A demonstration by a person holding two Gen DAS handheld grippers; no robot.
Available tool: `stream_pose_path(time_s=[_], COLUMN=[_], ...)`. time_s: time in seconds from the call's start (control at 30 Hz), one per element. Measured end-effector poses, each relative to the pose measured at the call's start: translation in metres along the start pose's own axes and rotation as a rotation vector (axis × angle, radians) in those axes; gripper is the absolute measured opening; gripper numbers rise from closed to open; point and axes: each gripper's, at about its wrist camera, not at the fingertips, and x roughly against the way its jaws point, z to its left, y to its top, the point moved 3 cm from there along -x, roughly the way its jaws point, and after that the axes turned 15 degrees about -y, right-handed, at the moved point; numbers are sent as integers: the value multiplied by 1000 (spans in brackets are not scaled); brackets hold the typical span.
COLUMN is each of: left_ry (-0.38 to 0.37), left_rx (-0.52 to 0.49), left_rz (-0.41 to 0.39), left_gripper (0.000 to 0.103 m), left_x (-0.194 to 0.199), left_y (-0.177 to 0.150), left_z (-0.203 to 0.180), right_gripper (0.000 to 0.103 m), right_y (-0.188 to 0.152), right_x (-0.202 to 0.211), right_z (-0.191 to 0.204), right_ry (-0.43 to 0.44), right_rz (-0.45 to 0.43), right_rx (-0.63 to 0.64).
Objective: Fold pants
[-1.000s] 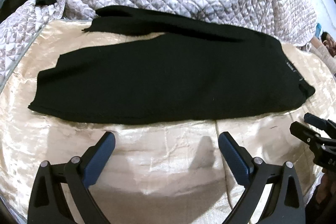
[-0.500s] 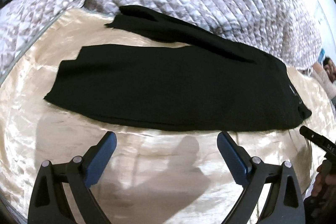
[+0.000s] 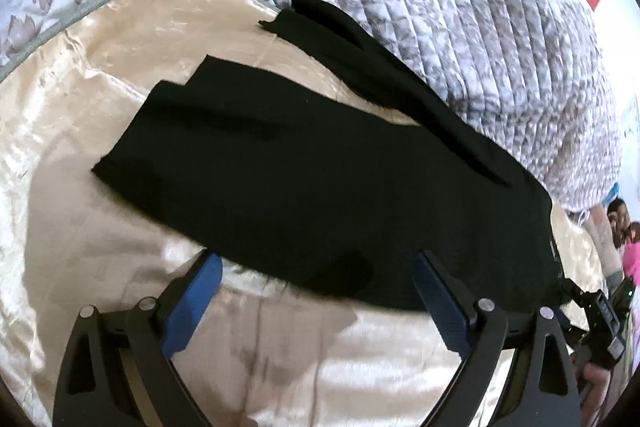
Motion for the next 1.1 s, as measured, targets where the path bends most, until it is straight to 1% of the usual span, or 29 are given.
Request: stream_pose_path(time_s=[0.03, 0.07, 0.1, 0.13, 0.17, 0.2, 0.23, 0.27, 0.3, 0.33, 0.37, 0.4, 0.43, 0.47, 0.53, 0.63, 0.77, 0.83, 0.97, 1.1], left_ry=[1, 8, 18, 30, 39, 49, 58, 66, 76, 85, 92, 104, 117, 126, 127, 125, 104, 86, 49, 19], left_rx=[-1, -4, -4, -5, -6, -6, -7, -9, -6, 1, 10, 21, 34, 43, 58, 53, 4, 1, 1, 2], left_rz=[-8, -18, -29, -36, -42, -46, -51, -54, -52, -53, -59, -64, -68, -72, -73, -84, -120, -129, -131, -134], left_gripper=[96, 93, 91, 87, 83, 81, 75, 69, 65, 56, 45, 39, 28, 18, 10, 4, 4, 4, 4, 4], left_x=[-1, -3, -4, -6, -6, -7, -8, -9, -10, -11, -11, -11, -10, -9, -8, -5, 10, 17, 34, 60], left_y=[3, 5, 8, 10, 12, 14, 15, 16, 17, 18, 19, 21, 22, 22, 23, 25, 29, 29, 24, 12], left_z=[0, 1, 3, 4, 5, 6, 6, 7, 8, 11, 13, 16, 19, 21, 25, 22, 7, 2, -4, -6], right_gripper=[82, 81, 78, 72, 70, 64, 57, 54, 47, 39, 33, 20, 15, 14, 9, 5, 4, 3, 2, 2], right_y=[4, 8, 11, 14, 15, 16, 17, 18, 19, 19, 20, 21, 22, 22, 23, 26, 31, 32, 30, 25], right_x=[-2, -3, -5, -6, -7, -8, -9, -10, -11, -11, -12, -12, -12, -12, -11, -5, 6, 15, 32, 61], right_z=[-2, -2, -3, -3, -5, -7, -9, -10, -12, -14, -16, -19, -22, -24, -24, -22, -17, -17, -21, -30], right_ry=[7, 15, 23, 25, 25, 29, 30, 25, 22, 18, 12, 6, 5, 14, 18, 25, 58, 67, 98, 119], right_rz=[-1, -3, -7, -10, -11, -12, -11, -11, -13, -13, -13, -16, -17, -14, -18, -31, -47, -59, -51, -65], right_rx=[-20, -34, -43, -52, -62, -75, -87, -94, -99, -107, -114, -122, -135, -150, -153, -146, -144, -144, -165, -166])
